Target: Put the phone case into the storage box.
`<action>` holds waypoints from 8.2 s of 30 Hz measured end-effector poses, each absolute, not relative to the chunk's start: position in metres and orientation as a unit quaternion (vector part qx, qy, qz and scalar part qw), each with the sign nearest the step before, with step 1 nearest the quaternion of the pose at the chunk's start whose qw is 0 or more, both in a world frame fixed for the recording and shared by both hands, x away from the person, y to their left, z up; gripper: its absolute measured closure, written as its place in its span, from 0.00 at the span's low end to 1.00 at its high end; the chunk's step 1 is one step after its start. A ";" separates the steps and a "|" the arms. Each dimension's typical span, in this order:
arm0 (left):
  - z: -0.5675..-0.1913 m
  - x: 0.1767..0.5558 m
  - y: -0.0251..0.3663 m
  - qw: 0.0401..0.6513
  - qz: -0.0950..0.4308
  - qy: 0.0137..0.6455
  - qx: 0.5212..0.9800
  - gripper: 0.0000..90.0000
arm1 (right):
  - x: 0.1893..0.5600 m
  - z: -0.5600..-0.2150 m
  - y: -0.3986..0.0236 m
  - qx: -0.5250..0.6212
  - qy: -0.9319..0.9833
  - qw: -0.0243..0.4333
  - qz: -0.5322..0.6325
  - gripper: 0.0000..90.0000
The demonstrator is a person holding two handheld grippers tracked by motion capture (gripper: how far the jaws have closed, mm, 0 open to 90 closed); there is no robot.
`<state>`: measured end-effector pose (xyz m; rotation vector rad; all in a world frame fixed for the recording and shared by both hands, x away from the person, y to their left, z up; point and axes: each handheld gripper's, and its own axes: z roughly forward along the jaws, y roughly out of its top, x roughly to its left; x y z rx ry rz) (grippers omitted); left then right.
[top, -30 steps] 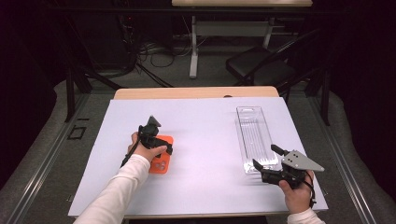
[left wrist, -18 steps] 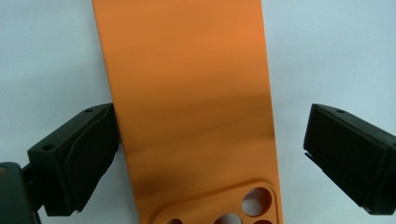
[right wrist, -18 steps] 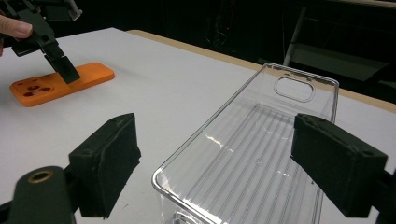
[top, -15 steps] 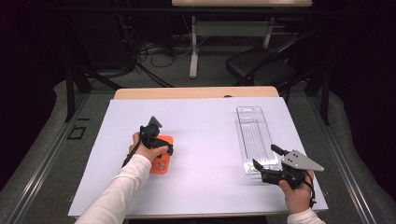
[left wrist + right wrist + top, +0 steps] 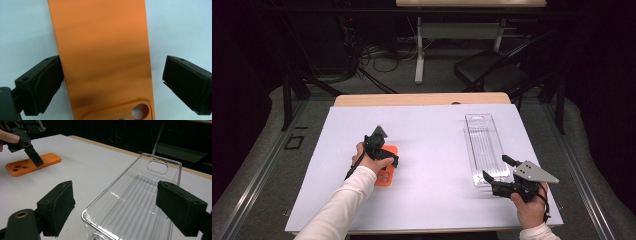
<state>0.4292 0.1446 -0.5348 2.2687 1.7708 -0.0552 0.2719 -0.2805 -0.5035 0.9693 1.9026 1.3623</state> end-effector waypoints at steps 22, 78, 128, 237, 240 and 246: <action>-0.537 0.427 0.131 0.091 0.027 0.619 0.780 0.08 | 0.273 -0.504 -0.283 0.366 0.720 0.295 0.511 0.16; -0.518 0.428 0.145 0.087 0.024 0.602 0.793 0.17 | 0.275 -0.505 -0.283 0.369 0.717 0.292 0.514 0.16; -0.470 0.397 0.146 0.075 0.026 0.406 0.910 0.17 | 0.275 -0.505 -0.281 0.370 0.719 0.293 0.511 0.16; -0.425 0.378 0.080 0.079 -0.028 0.291 0.953 0.17 | 0.303 -0.466 -0.135 0.169 0.850 0.281 0.413 0.16; -0.425 0.378 0.080 0.077 -0.031 0.290 0.954 0.17 | 0.302 -0.467 -0.131 0.150 0.852 0.299 0.403 0.17; -0.424 0.380 0.080 0.071 -0.036 0.281 0.956 0.17 | 0.297 -0.472 -0.124 0.097 0.853 0.363 0.362 0.17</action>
